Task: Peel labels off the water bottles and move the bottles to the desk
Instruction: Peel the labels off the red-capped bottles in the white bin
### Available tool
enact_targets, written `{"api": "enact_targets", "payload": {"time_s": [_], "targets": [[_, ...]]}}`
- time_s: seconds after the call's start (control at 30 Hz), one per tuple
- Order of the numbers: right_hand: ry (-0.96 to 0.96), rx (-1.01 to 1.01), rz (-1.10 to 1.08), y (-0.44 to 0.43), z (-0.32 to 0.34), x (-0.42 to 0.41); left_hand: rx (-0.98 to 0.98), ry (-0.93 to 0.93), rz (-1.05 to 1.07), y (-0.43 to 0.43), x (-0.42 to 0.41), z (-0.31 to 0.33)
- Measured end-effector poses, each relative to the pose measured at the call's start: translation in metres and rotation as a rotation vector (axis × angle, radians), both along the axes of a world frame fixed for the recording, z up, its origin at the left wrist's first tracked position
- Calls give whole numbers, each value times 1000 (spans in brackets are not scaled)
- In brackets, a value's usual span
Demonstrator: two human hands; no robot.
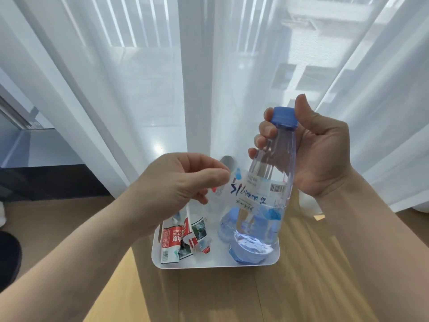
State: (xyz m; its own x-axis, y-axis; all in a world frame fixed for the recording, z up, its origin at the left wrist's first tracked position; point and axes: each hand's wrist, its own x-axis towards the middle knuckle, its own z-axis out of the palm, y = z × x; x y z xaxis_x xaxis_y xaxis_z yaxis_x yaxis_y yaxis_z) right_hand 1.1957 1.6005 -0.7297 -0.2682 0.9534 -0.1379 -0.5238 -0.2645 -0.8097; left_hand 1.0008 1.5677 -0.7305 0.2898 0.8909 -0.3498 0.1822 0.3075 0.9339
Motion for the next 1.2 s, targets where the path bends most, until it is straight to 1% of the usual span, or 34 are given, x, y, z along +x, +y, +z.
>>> {"api": "enact_targets", "payload": {"time_s": [0.1,0.17,0.23,0.33,0.43,0.63,0.73,0.8,0.93,1.0,1.03,1.07,1.1,1.17,1.2], "targets": [[-8,20,7,0,-1,-3,142,210,-9,-2,4,-4],[-7,25,15,0,-2,-4,193,266,25,-3,5,-8],[-5,25,22,-1,0,-5,188,244,41,-1,5,-8],[15,20,27,-1,1,-6,94,119,2,1,3,-4],[7,16,27,-1,0,-6,107,127,-36,0,4,-3],[-32,2,4,-2,-1,-9,123,91,-37,0,4,-5],[-47,-2,-2,-3,1,-11,125,130,-45,1,3,-8],[-144,-8,-43,-2,2,-13,125,148,-22,2,2,-8],[-504,61,-211,2,-10,-15,134,150,34,8,-10,-1],[-592,88,-267,3,-16,-14,177,109,132,14,-25,4],[-598,85,-288,4,-17,-12,207,135,164,17,-32,5],[-579,74,-304,4,-18,-11,237,217,168,19,-38,3],[-548,63,-312,5,-18,-10,274,373,137,22,-42,-4],[-513,63,-293,4,-18,-12,369,808,4,25,-48,-25],[-536,82,-263,3,-19,-14,400,966,-65,26,-48,-37]]}}
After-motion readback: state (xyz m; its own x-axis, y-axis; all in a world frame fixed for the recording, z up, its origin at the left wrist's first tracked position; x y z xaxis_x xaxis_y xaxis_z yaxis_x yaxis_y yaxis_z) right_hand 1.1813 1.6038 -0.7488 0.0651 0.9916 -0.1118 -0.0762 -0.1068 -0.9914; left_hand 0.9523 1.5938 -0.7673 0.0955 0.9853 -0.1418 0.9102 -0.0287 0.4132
